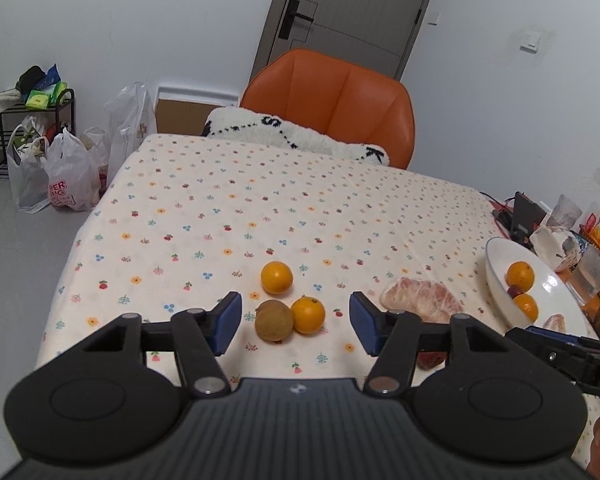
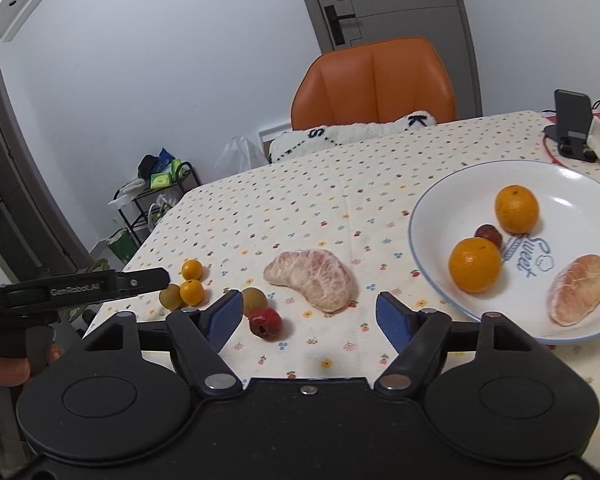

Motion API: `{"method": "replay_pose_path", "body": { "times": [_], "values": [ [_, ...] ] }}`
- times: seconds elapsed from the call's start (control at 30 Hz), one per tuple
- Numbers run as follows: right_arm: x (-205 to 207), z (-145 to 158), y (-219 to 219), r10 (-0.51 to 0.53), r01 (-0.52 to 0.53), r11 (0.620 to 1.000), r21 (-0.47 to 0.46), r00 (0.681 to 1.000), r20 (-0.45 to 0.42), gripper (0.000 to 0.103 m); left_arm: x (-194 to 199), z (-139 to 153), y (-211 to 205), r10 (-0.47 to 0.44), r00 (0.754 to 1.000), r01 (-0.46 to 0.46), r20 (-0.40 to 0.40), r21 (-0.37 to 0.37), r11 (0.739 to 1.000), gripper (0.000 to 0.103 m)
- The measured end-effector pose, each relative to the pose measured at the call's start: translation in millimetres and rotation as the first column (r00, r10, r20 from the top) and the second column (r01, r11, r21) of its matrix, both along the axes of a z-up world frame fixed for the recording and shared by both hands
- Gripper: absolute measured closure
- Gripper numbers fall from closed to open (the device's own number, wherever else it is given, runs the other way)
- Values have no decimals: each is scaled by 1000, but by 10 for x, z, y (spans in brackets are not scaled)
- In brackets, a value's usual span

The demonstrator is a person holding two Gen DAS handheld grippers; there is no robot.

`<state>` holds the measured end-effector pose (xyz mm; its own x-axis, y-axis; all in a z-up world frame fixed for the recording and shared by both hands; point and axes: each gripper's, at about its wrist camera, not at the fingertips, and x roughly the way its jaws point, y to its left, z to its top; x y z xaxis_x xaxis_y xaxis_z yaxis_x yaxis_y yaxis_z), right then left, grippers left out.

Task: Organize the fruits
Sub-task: 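Move both open tools back toward the remaining fruits on the tablecloth, then grasp a brown kiwi with the left tool while the right tool grasps another kiwi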

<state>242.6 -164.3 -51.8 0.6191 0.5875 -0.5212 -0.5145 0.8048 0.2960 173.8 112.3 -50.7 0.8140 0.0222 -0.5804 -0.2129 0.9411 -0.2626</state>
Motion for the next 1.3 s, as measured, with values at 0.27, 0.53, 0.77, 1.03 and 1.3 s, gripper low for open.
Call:
{"method": "replay_pose_path", "body": {
  "times": [0.27,0.53,0.77,1.03,1.3],
  "values": [
    [95,-84,160,32,-32,999,-7,999,-18,33,88,-149,73,-2,999,1,-34,-18,1000,57],
    [208,-161,429,86,-87,996,-14,996,-34,37,102,-211,106,-16,999,15,-34,-30,999,77],
    [294,-223,644,121,-122,992,-24,991,-49,43,88,-190,144,-10,999,9,-35,-39,999,81],
    [332,-270,714,140,-142,989,-33,988,-62,56,63,-161,165,-6,1000,5,-27,-40,999,81],
    [325,-232,641,148,-148,989,-1,988,-55,80,34,-77,116,-11,1000,10,-8,-32,999,81]
  ]
}}
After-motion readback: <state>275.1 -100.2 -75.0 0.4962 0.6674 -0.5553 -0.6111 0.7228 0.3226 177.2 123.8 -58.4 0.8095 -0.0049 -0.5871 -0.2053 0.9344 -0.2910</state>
